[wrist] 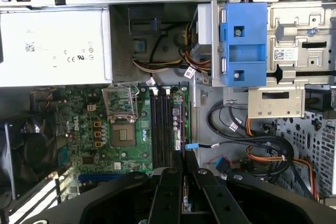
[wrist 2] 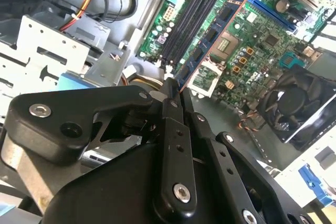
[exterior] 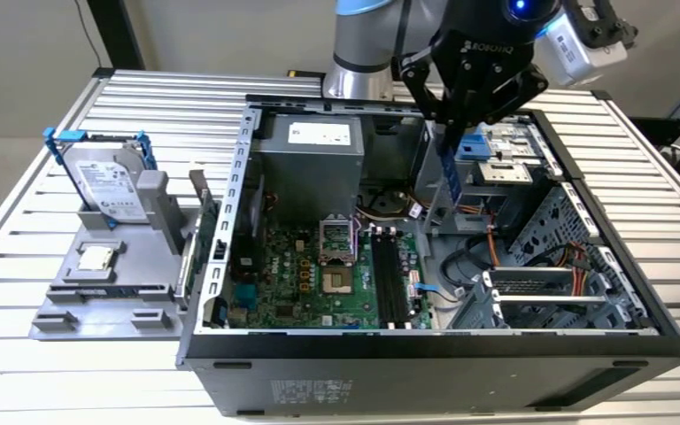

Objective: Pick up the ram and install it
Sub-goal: 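Insert the ram into the slot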

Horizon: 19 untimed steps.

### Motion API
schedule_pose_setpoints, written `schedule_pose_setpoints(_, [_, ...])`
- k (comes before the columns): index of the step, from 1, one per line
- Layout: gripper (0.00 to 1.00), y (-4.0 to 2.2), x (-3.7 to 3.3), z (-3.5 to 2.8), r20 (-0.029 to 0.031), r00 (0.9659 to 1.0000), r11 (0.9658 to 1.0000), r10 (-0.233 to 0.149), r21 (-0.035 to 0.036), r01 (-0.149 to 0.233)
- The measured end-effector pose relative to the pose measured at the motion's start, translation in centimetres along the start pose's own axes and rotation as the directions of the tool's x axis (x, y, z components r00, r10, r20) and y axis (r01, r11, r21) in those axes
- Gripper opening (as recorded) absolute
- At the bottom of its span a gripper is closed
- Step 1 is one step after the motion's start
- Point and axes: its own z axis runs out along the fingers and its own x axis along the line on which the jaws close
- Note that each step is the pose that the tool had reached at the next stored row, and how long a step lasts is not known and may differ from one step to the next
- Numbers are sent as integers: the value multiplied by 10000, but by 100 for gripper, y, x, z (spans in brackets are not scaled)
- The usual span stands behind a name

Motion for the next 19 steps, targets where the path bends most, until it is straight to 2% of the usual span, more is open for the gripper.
schedule_pose_setpoints(6, [0, 3, -41, 49, -1, 10000, 10000, 0, 2, 0])
schedule_pose_setpoints(19, [0, 4, -45, 173, 4, 10000, 10000, 0, 2, 0])
